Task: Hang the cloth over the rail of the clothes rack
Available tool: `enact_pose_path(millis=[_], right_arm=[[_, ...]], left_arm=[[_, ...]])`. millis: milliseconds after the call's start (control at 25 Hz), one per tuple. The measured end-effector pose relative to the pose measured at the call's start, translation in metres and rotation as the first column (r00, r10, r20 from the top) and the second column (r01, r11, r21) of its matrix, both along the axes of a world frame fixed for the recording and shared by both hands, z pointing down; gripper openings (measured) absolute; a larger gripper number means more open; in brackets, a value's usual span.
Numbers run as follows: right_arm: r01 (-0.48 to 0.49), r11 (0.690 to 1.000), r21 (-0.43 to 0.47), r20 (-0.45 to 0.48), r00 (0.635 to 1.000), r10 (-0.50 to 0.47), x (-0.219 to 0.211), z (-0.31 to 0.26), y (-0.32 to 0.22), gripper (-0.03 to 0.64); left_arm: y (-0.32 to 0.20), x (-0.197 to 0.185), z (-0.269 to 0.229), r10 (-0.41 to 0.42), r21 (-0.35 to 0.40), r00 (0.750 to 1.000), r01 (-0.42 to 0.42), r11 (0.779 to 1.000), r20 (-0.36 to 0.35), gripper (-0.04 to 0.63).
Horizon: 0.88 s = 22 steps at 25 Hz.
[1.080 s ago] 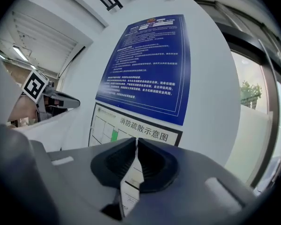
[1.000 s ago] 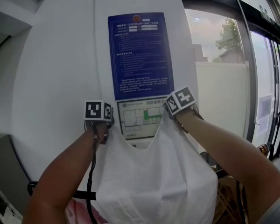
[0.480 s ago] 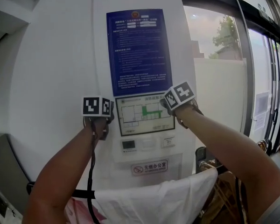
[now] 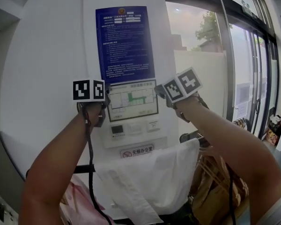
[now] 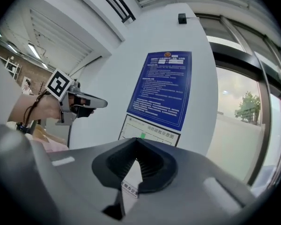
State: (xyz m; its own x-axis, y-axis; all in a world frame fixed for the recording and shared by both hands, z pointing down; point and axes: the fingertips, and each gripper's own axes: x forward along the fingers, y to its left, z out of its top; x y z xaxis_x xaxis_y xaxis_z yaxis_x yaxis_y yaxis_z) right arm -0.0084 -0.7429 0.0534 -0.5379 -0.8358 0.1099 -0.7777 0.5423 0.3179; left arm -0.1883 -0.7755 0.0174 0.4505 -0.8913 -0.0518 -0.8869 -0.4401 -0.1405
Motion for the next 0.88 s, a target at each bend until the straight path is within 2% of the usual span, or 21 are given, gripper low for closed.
enact_pose_path(millis=[160,280,480,640,760,880], right_arm=[[0.069,0.997,0.041,0.041,0.997,-0.071,0.012,0.003,0.076,0.002],[0.14,0.988,0.065,0.074,0.987,-0.145,0.027,0.014,0.134,0.002],[0.217,0.974,0.063,0.113,0.968,-0.223,0.064,0.06,0.207,0.002],[0.225,0.974,0.011,0.118,0.967,-0.225,0.083,0.116,0.23,0.002],[0.202,0.979,-0.031,0.142,0.97,-0.195,0.09,0.154,0.232,0.002],[0.169,0.984,-0.052,0.17,0.973,-0.158,0.094,0.178,0.224,0.003]], left_arm=[[0.07,0.023,0.001,0.044,0.038,0.999,-0.044,0.998,0.005,0.005],[0.129,0.035,0.008,0.045,0.053,0.999,-0.045,0.998,0.005,0.005],[0.204,0.049,0.064,-0.003,0.008,1.0,0.003,1.0,0.01,0.006],[0.241,0.056,0.119,-0.066,-0.028,0.998,0.067,0.997,0.013,0.006],[0.267,0.056,0.144,-0.118,-0.002,0.993,0.118,0.993,0.018,0.006],[0.281,0.056,0.17,-0.14,0.001,0.99,0.14,0.99,-0.022,0.006]])
